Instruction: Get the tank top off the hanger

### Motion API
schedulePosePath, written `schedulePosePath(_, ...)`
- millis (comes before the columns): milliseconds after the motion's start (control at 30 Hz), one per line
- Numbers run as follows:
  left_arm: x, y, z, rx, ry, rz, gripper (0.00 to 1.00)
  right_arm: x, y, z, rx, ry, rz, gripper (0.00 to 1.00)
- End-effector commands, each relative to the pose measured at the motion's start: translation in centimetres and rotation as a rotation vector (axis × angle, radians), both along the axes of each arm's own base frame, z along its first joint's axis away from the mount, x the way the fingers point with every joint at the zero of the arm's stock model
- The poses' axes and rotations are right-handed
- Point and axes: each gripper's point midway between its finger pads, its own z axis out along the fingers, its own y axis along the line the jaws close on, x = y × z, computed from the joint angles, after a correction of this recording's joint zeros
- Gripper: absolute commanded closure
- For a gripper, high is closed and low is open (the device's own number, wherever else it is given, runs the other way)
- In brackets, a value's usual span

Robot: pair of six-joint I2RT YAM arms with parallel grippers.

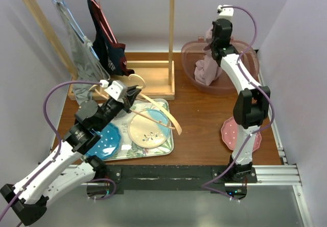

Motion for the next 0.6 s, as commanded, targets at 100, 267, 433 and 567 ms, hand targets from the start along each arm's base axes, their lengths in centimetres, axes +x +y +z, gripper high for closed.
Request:
schedulePosePath(100, -0.6, 0.7, 2.5, -0.06, -0.088, 0.001, 1.0, 0.0, -2.2, -7.9, 0.121, 0.214, -0.063, 0.6)
schedulePosePath(267, -0.4, 0.6, 2.2, -0.053, -0.081, 0.005, 1.0, -1.3, -1.7, -11.7, 0.145, 0.399, -0.025, 0.37)
schedulePosePath(433, -0.3, 0.7, 2.1, -0.054, -0.079, 0.008, 1.0, -4.0, -1.3, -10.7, 0.2, 0.487, 0.03, 0.31)
schedulePosePath(567, -0.1, 1.1, 2.1, -0.058, -0.08, 0.034, 1.0, -7.1, 2.8, -8.1, 0.279, 0.53, 0.266, 0.28)
